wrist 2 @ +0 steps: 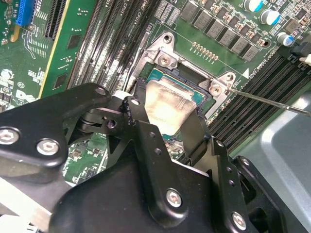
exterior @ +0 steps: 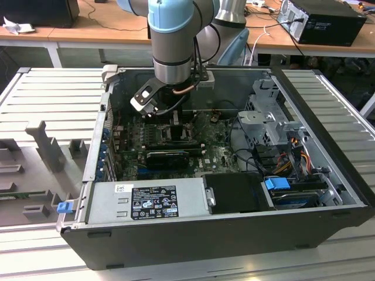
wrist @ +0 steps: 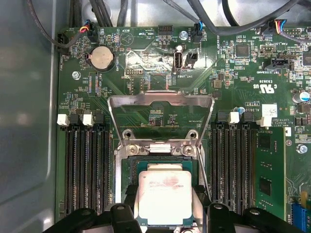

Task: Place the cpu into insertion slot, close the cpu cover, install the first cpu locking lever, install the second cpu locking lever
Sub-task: 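Place the cpu into insertion slot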

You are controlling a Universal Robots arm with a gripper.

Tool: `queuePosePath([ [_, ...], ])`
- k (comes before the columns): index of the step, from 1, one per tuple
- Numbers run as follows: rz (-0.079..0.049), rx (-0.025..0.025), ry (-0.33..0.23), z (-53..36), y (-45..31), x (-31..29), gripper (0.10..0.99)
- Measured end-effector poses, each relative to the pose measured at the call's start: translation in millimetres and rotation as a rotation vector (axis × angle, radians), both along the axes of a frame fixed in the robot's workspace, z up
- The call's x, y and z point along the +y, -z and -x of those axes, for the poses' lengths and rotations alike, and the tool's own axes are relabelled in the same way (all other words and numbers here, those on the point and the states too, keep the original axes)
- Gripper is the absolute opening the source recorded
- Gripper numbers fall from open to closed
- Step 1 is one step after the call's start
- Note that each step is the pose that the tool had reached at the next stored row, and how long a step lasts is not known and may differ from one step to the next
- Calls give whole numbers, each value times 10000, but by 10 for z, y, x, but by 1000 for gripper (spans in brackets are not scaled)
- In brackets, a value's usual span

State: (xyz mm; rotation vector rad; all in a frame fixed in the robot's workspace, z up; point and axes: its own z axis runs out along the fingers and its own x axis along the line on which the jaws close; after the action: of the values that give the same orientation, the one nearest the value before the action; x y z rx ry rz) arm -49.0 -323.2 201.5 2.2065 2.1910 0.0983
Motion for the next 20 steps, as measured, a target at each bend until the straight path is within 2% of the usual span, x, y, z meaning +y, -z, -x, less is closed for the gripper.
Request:
queuePosePath([
  [1, 2, 1, 2, 0, -1, 1, 541],
  [2, 3, 1, 3, -1, -1, 7, 604],
  [7, 3, 2, 1, -8, -1, 50, 604],
  [15, 5, 3, 3, -8, -3, 44, 604],
  [20, 3, 18, 2, -9, -92, 44, 604],
])
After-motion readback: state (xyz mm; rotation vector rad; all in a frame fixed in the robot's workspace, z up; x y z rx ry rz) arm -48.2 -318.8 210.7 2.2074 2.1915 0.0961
